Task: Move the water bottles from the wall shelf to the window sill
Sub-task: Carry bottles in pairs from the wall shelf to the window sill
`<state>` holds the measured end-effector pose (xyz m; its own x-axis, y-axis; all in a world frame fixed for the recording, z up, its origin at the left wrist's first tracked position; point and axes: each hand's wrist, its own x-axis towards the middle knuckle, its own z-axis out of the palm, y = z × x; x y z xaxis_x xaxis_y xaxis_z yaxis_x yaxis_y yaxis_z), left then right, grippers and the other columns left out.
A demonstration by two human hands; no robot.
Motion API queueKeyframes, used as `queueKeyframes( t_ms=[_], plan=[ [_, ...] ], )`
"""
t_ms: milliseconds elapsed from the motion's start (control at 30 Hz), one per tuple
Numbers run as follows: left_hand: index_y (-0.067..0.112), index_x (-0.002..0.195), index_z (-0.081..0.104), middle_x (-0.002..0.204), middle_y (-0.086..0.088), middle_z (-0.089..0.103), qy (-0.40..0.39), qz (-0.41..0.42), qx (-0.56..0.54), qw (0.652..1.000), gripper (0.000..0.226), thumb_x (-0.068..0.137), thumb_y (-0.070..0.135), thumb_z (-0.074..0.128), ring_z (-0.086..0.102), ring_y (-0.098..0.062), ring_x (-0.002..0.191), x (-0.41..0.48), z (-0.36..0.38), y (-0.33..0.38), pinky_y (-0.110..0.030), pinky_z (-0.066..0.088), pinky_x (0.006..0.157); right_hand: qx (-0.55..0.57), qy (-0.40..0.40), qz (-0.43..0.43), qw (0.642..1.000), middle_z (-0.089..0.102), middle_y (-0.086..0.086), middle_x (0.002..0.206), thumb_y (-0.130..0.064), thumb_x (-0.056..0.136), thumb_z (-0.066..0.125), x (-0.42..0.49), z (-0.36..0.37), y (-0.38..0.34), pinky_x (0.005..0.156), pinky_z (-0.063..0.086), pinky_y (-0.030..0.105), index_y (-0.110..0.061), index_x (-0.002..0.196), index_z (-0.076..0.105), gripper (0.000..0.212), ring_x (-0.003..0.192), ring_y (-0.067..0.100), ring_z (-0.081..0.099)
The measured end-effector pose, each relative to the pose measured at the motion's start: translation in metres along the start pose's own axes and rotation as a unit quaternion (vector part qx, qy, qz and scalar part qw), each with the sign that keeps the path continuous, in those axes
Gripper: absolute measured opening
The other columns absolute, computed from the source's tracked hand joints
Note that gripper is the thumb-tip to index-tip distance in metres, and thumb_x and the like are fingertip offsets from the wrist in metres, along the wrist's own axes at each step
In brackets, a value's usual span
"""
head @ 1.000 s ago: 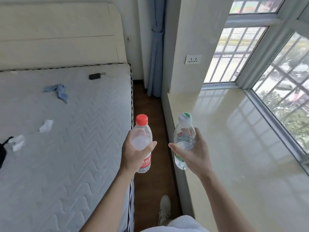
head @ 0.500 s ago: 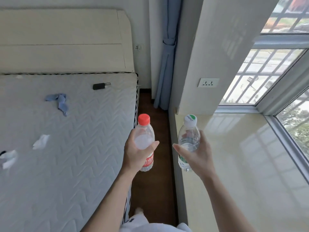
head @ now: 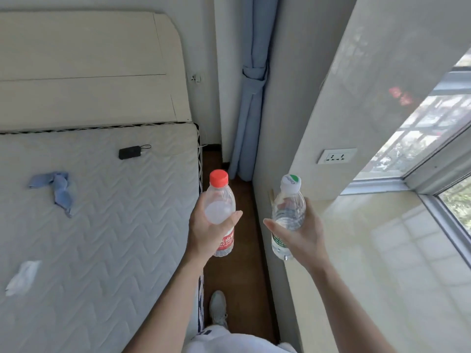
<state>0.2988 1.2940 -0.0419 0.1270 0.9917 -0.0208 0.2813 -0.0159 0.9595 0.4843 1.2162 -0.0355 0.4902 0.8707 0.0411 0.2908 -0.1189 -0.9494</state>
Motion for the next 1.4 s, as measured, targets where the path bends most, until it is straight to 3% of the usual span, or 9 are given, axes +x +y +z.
queueKeyframes(
  t_ms=[133,233,367,467,700,867,1033,1267,1400],
  plan=[
    [0.051,0.106,0.046,0.1,0.029,0.056,-0.037,0.021,-0.014,0.999,0.055,0.077,0.021,0.083,0.051,0.022,0.096,0.078,-0.001,0.01,-0.009,0.039,0.077,-0.004,0.019,0.029,0.999,0.068,-0.008,0.103,-0.039,0.065,0.09,0.06,0.021,-0.008,0.085,0.057,0.036,-0.029,0.112,0.056,0.059,0.095,0.009,0.068],
    [0.05,0.103,0.048,0.096,0.039,0.055,-0.066,0.045,-0.013,0.997,0.053,0.073,0.028,0.086,0.052,0.02,0.097,0.126,0.01,0.019,-0.011,0.039,0.077,0.014,0.039,0.049,0.998,0.069,-0.007,0.104,-0.047,0.063,0.089,0.095,0.026,-0.009,0.087,0.058,0.042,-0.031,0.112,0.055,0.061,0.096,0.011,0.069],
    [0.061,0.103,0.05,0.102,0.035,0.056,-0.118,0.076,-0.018,0.99,0.05,0.061,0.052,0.076,0.054,0.009,0.103,0.164,0.042,0.03,-0.015,0.043,0.083,0.026,0.094,0.064,0.993,0.069,-0.008,0.099,-0.035,0.067,0.091,0.118,0.014,-0.005,0.084,0.058,0.037,-0.027,0.11,0.056,0.056,0.093,0.01,0.069],
    [0.045,0.109,0.055,0.103,0.023,0.06,-0.189,0.091,-0.039,0.977,0.052,0.061,0.052,0.076,0.058,-0.001,0.104,0.176,0.077,0.04,-0.012,0.045,0.083,0.033,0.148,0.073,0.986,0.069,-0.011,0.098,-0.029,0.068,0.091,0.117,-0.008,0.003,0.08,0.056,0.027,-0.026,0.111,0.057,0.054,0.092,0.008,0.069],
    [0.033,0.107,0.056,0.1,0.029,0.061,-0.311,0.134,-0.056,0.939,0.053,0.062,0.053,0.075,0.056,0.009,0.101,0.146,0.172,0.073,-0.001,0.039,0.083,0.011,0.267,0.123,0.956,0.068,-0.008,0.089,-0.039,0.061,0.088,0.083,-0.092,0.031,0.077,0.057,0.042,-0.029,0.1,0.057,0.051,0.083,0.015,0.068],
    [0.032,0.105,0.056,0.105,0.016,0.061,-0.346,0.134,-0.047,0.927,0.052,0.06,0.046,0.078,0.054,0.011,0.1,0.104,0.241,0.088,0.001,0.036,0.081,0.006,0.343,0.142,0.928,0.065,-0.015,0.089,-0.029,0.063,0.09,0.047,-0.155,0.051,0.073,0.055,0.028,-0.027,0.098,0.056,0.048,0.08,0.008,0.066],
    [0.027,0.106,0.054,0.109,0.014,0.058,-0.402,0.127,-0.018,0.907,0.048,0.072,0.014,0.086,0.05,0.019,0.099,0.065,0.301,0.091,0.001,0.035,0.077,0.021,0.425,0.17,0.889,0.067,-0.012,0.093,-0.018,0.065,0.09,0.013,-0.197,0.08,0.073,0.048,0.014,-0.019,0.096,0.058,0.045,0.086,0.004,0.065],
    [0.025,0.111,0.062,0.108,0.012,0.067,-0.492,0.087,-0.03,0.866,0.053,0.065,0.03,0.088,0.062,0.0,0.105,0.051,0.365,0.083,-0.017,0.047,0.087,0.052,0.494,0.213,0.841,0.068,-0.012,0.096,-0.016,0.064,0.091,-0.003,-0.218,0.116,0.079,0.05,0.018,-0.02,0.1,0.057,0.049,0.092,0.004,0.066],
    [0.026,0.109,0.064,0.103,0.013,0.07,-0.536,0.049,-0.042,0.842,0.056,0.058,0.035,0.086,0.067,-0.005,0.1,0.058,0.401,0.073,-0.018,0.051,0.081,0.053,0.543,0.227,0.807,0.069,-0.01,0.098,-0.014,0.065,0.091,0.004,-0.218,0.137,0.083,0.05,0.02,-0.021,0.1,0.057,0.049,0.095,0.006,0.066]
  ],
)
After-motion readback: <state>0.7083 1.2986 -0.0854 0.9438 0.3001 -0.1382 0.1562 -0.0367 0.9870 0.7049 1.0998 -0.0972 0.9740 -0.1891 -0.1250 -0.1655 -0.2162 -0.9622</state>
